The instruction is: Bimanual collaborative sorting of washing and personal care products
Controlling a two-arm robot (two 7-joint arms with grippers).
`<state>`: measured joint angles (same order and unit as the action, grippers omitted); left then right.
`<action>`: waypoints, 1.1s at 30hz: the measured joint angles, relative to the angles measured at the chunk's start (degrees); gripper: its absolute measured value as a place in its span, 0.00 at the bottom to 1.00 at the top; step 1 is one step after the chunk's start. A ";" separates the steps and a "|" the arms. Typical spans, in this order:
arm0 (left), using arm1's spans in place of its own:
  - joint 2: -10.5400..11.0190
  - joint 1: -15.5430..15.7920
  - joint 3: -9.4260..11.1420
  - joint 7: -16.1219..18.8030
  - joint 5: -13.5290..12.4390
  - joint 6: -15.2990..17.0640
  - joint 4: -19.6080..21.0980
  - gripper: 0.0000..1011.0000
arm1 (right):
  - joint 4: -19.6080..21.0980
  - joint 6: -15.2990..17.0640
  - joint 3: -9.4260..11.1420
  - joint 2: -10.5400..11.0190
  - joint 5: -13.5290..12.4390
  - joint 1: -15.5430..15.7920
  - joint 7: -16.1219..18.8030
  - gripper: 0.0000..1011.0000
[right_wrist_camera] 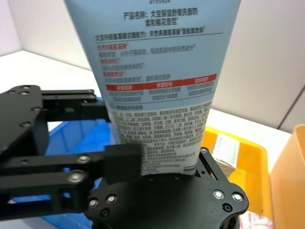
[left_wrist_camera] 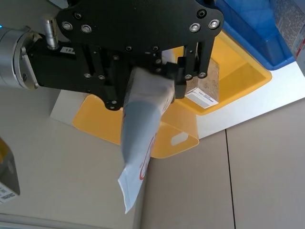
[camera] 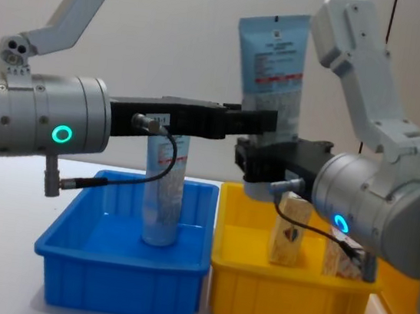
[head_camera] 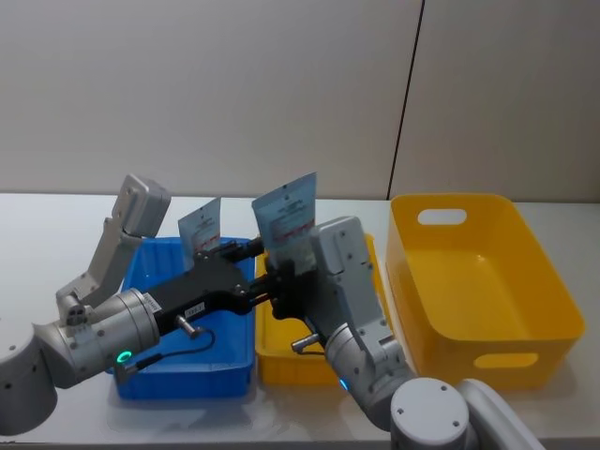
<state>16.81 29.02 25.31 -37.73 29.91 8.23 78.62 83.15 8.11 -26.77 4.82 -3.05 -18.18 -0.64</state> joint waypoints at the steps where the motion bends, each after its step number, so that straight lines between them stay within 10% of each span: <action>1: 0.01 0.00 0.00 0.00 0.00 0.00 -0.01 0.66 | 0.36 0.21 0.28 -0.02 0.04 0.33 -0.29 0.36; 13: 0.02 0.02 -0.07 0.02 -0.04 0.00 -0.02 0.99 | 2.98 1.58 3.43 -0.29 0.44 2.08 -3.49 0.33; 33: 0.02 0.03 -0.12 0.08 -0.03 -0.04 -0.01 0.99 | 4.89 1.55 12.14 -0.18 1.64 0.82 -10.84 0.31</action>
<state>16.83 29.05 25.18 -37.65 29.89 8.19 78.61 88.03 9.66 -14.64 4.64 -1.41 -17.36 -11.48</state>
